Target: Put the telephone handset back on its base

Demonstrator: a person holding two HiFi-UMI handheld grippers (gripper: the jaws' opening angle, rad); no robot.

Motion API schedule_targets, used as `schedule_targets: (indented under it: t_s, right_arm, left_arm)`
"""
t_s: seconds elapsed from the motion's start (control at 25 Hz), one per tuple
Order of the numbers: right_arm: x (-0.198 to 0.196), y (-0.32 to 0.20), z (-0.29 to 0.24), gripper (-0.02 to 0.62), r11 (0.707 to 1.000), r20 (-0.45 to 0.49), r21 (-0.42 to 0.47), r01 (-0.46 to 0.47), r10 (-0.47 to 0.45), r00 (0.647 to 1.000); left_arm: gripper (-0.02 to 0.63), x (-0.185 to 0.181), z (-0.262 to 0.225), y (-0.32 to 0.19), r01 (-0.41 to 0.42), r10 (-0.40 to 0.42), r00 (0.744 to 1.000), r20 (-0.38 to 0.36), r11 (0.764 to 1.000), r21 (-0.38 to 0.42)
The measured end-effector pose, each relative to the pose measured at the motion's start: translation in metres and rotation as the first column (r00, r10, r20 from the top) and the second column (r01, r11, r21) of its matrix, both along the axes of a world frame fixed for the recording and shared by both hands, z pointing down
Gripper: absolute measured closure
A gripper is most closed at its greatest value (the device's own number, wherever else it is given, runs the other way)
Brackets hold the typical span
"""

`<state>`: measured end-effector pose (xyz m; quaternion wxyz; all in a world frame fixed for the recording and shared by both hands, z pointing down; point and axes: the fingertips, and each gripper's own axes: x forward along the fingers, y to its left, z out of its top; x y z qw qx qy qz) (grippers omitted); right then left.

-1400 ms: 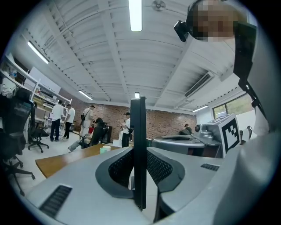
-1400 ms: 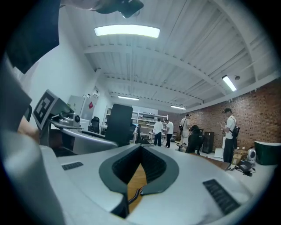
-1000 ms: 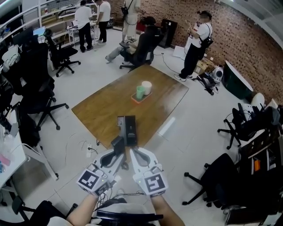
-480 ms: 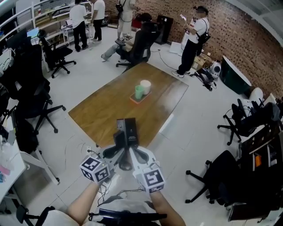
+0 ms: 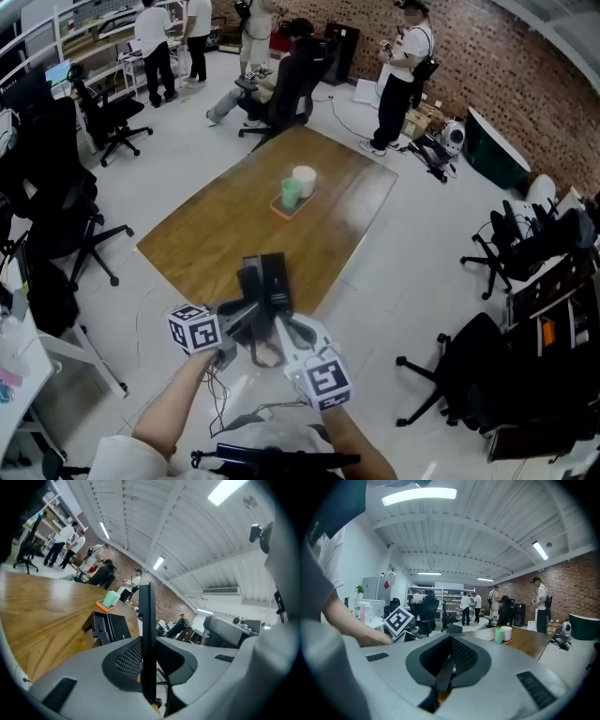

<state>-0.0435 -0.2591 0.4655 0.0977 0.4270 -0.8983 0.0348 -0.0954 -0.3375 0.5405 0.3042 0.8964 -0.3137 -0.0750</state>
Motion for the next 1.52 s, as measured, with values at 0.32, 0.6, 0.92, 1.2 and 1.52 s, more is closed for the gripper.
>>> schedule_targets:
  t_s: [0.32, 0.6, 0.92, 1.2, 1.52]
  right_arm:
    - [0.008, -0.011, 0.008, 0.591, 0.999, -0.01, -0.033, -0.039, 0.039, 0.999]
    - [0.009, -0.016, 0.014, 0.591, 0.998, -0.02, -0.049, -0.046, 0.045, 0.999]
    - [0.013, -0.02, 0.019, 0.591, 0.997, -0.039, -0.061, -0.054, 0.052, 0.998]
    - [0.011, -0.02, 0.024, 0.591, 0.996, -0.046, -0.071, -0.051, 0.048, 0.998]
    - [0.014, -0.019, 0.031, 0.591, 0.995, -0.061, -0.083, -0.052, 0.047, 0.997]
  left_arm:
    - [0.534, 0.0, 0.043, -0.032, -0.114, 0.101, 0.991, -0.093, 0.982, -0.152]
    - [0.534, -0.001, 0.053, -0.053, -0.14, 0.116, 0.986, -0.121, 0.967, -0.214]
    - [0.534, 0.001, 0.065, -0.065, -0.214, 0.158, 0.966, -0.205, 0.934, -0.285]
    - [0.534, -0.004, 0.079, -0.072, -0.229, 0.139, 0.956, -0.257, 0.903, -0.364]
    - [0.534, 0.002, 0.083, -0.074, -0.274, 0.16, 0.941, -0.299, 0.878, -0.393]
